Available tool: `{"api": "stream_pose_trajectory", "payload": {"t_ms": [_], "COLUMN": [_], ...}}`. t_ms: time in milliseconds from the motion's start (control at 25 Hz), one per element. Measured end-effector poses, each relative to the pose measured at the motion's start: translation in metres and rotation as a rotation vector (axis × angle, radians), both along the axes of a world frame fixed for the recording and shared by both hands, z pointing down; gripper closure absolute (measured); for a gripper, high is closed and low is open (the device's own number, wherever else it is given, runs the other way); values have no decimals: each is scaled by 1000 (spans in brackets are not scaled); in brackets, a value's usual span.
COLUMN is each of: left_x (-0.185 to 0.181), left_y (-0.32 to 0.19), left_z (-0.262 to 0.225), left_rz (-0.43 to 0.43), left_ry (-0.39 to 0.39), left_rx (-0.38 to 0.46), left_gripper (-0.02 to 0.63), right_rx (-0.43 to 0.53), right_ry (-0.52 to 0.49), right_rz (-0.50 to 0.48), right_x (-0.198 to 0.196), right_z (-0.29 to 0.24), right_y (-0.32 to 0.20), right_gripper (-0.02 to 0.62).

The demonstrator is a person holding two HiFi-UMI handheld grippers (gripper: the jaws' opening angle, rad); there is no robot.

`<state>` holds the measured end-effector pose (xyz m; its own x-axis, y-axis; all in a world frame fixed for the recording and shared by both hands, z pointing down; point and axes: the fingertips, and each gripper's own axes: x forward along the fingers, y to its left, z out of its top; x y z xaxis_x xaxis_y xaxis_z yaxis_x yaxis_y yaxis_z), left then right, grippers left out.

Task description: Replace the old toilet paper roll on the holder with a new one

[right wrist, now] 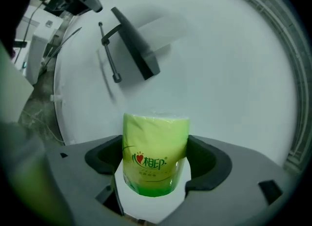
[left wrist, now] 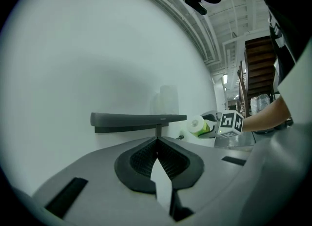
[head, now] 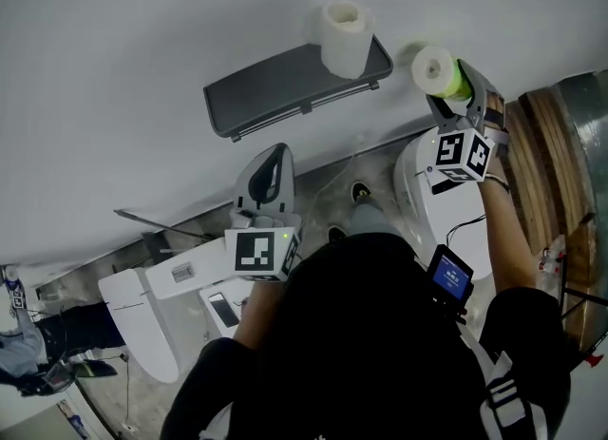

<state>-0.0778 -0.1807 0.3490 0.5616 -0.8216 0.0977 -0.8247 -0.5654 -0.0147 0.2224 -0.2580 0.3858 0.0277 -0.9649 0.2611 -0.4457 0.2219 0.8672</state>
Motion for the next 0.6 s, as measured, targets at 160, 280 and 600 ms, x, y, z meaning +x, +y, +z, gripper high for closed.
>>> {"api": "stream_pose_trajectory", "payload": {"t_ms": [160,280,600], "left_x": [-7,-9,-17], "left_y": [3,4,6], "left_z": [-3,-5,-4], "left_rz": [-28,-38,-62], "left_ry": [-4,-7,-12], "left_rx": [2,3,-1], "left_gripper": [583,584,583], "right_rx": [-26,-41,-28], "right_ry": [174,228,253], "right_rz": [-71,-124,-218], "right_x": [-19,-37,-82], "right_z": [26,38,41], "right_y": [1,-4,-18], "right_gripper": [196,196,196]}}
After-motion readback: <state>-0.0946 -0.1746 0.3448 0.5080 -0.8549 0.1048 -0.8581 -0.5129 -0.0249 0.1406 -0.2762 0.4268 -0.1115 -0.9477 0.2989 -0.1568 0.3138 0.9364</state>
